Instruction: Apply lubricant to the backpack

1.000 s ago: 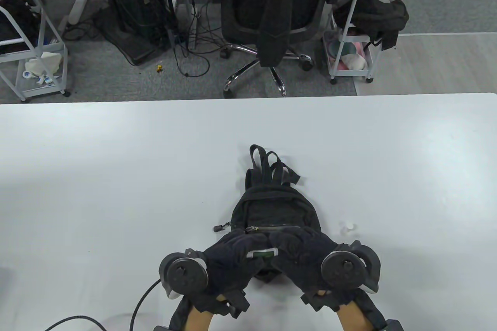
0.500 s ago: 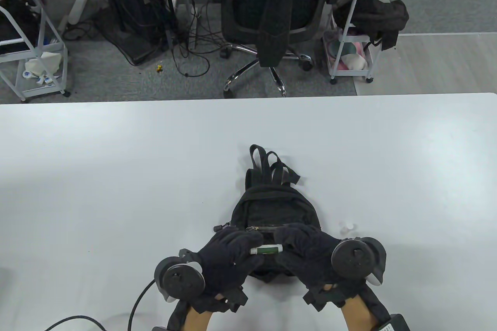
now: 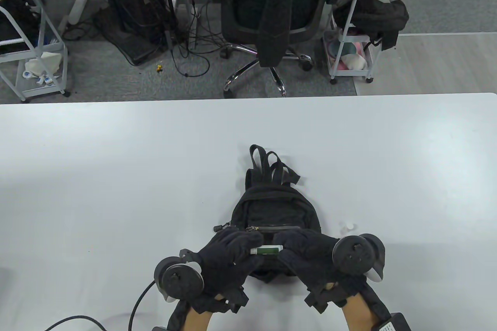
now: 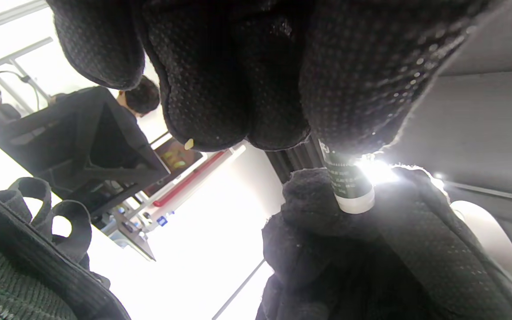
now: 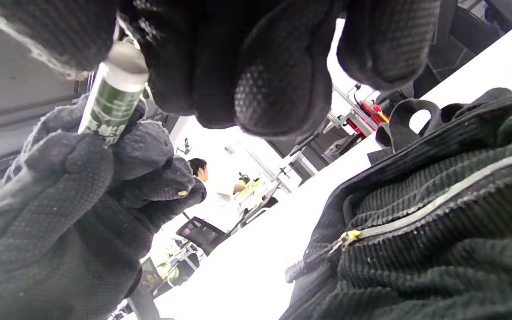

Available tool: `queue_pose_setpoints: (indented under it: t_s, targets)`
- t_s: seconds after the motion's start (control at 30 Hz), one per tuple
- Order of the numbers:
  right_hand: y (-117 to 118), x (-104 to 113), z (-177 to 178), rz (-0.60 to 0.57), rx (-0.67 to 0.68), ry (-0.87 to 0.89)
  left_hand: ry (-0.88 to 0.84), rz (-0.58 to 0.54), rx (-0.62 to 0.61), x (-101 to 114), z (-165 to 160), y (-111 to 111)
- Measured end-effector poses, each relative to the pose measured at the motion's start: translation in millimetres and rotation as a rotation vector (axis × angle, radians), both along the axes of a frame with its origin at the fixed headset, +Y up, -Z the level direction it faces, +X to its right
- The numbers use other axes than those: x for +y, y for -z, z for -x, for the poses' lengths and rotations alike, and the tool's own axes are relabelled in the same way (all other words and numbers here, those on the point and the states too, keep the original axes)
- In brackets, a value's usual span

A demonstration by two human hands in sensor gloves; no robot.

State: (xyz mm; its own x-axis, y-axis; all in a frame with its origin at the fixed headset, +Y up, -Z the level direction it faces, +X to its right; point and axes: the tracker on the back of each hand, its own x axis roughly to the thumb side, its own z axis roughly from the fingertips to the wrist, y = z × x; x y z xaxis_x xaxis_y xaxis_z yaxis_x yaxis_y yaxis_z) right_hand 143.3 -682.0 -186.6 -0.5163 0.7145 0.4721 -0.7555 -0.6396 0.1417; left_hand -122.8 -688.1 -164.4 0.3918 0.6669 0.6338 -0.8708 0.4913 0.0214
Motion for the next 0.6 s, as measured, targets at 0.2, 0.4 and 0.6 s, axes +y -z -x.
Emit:
queue_pose_setpoints:
  t_s: [0.2, 0.4, 0.6]
  targets:
    - [-2.1, 3.0, 0.8, -0.038, -0.012, -0.023, 0.006, 0.000, 0.000, 0.1, -0.1, 0.1]
    - [-0.7, 0.8, -0.1, -0.019, -0.014, -0.008, -0.002, 0.000, 0.001, 0.5, 0.6, 0.0]
    - [-1.8, 3.2, 0.3, -0.039, -0.017, -0.032, 0.011, 0.002, 0.000, -0.4, -0.3, 0.1]
